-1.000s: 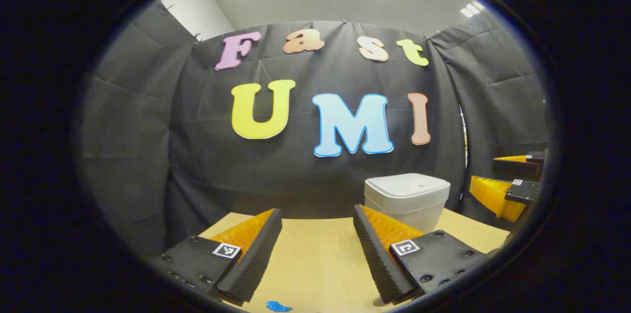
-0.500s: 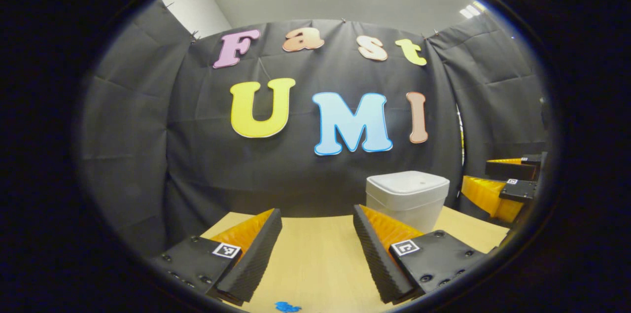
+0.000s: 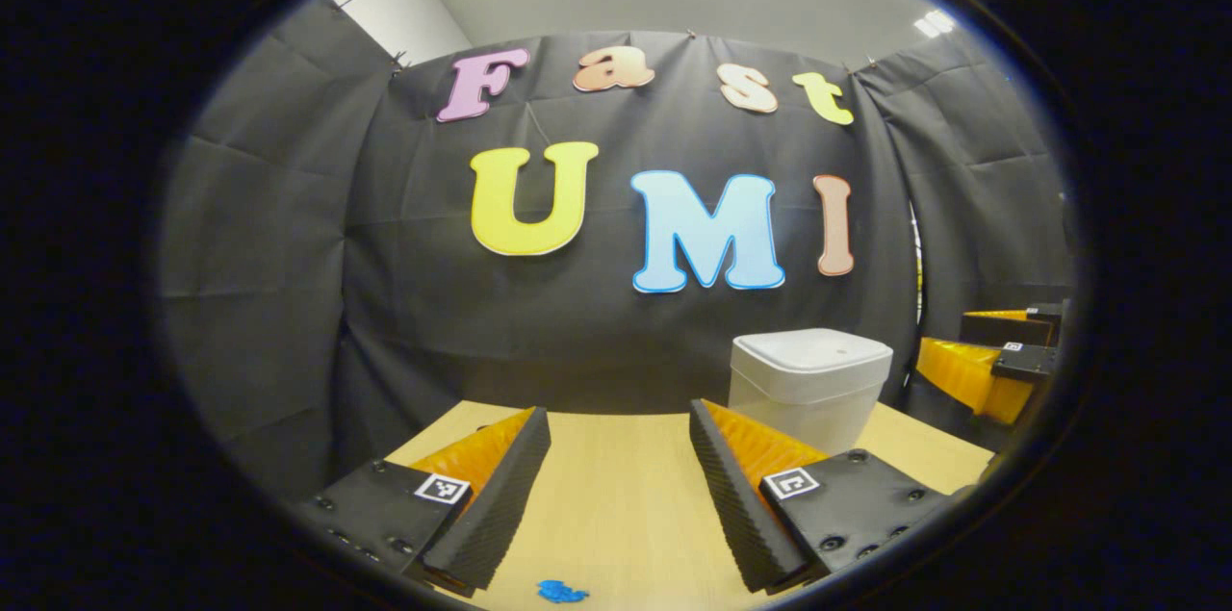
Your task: Press the lid of the desktop garbage bin to open it, pick up the crumpled paper on the desktop and throw it into the bin, then pick up the pop can on the desktop and drop it into the bin, and finally close the garbage bin lid.
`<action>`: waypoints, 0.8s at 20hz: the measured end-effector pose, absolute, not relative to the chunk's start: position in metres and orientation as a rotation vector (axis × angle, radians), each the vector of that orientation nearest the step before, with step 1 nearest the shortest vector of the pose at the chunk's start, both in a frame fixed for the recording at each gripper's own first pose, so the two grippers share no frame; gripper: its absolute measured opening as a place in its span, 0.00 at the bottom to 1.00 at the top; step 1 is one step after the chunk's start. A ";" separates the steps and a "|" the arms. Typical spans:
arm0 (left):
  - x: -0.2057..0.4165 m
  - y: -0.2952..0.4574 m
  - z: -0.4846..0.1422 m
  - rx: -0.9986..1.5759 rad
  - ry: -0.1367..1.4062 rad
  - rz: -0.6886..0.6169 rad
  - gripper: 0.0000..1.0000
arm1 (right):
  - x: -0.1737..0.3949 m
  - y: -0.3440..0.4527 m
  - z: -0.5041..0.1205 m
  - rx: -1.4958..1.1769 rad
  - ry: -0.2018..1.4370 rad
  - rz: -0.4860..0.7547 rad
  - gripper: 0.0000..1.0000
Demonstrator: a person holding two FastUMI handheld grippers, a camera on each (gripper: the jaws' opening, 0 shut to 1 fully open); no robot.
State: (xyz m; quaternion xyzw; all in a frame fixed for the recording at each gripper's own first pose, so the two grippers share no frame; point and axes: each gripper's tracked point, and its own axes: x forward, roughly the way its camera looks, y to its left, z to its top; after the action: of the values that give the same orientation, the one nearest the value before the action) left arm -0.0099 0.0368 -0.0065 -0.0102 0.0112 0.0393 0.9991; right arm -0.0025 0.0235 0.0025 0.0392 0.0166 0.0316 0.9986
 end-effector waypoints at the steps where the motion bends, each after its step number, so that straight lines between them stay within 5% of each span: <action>1: -0.008 0.039 -0.006 -0.018 0.023 0.090 0.95 | -0.001 0.024 0.002 0.077 0.031 0.071 0.93; 10: 0.001 0.030 0.010 0.007 -0.020 0.099 0.95 | 0.022 0.016 0.011 0.083 -0.008 0.088 0.94; 13: 0.000 0.024 0.014 0.017 -0.028 0.100 0.96 | 0.030 0.002 0.008 0.111 -0.007 0.064 0.69; 16: 0.000 0.022 0.015 0.019 -0.033 0.105 0.95 | 0.039 -0.002 0.004 0.139 0.005 0.066 0.56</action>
State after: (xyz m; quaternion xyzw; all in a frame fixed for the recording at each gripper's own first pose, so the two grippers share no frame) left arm -0.0001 0.0222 0.0148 0.0095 -0.0164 0.0523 0.9985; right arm 0.0388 -0.0023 0.0037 0.0693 0.0027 0.0330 0.9971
